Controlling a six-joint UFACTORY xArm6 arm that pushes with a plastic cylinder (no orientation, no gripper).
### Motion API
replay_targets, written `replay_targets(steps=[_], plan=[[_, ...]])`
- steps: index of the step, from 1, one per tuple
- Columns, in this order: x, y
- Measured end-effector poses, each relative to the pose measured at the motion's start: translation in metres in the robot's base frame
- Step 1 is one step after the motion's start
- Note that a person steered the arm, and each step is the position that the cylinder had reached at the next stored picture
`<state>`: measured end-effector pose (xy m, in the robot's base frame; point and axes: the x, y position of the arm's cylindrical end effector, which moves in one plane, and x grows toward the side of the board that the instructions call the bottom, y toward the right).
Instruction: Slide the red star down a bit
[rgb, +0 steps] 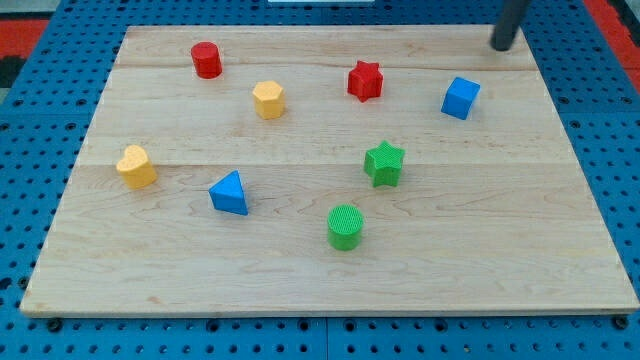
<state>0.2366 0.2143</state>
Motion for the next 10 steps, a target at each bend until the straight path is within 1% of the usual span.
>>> replay_targets(steps=[1,2,3,4,5,6,8,10], plan=[[0.005,-0.032],[0.004,-0.039],[-0.009,-0.088],[0.002,-0.144],[0.049,-0.165],[0.064,-0.165],[0.064,-0.151],[0.064,-0.15]])
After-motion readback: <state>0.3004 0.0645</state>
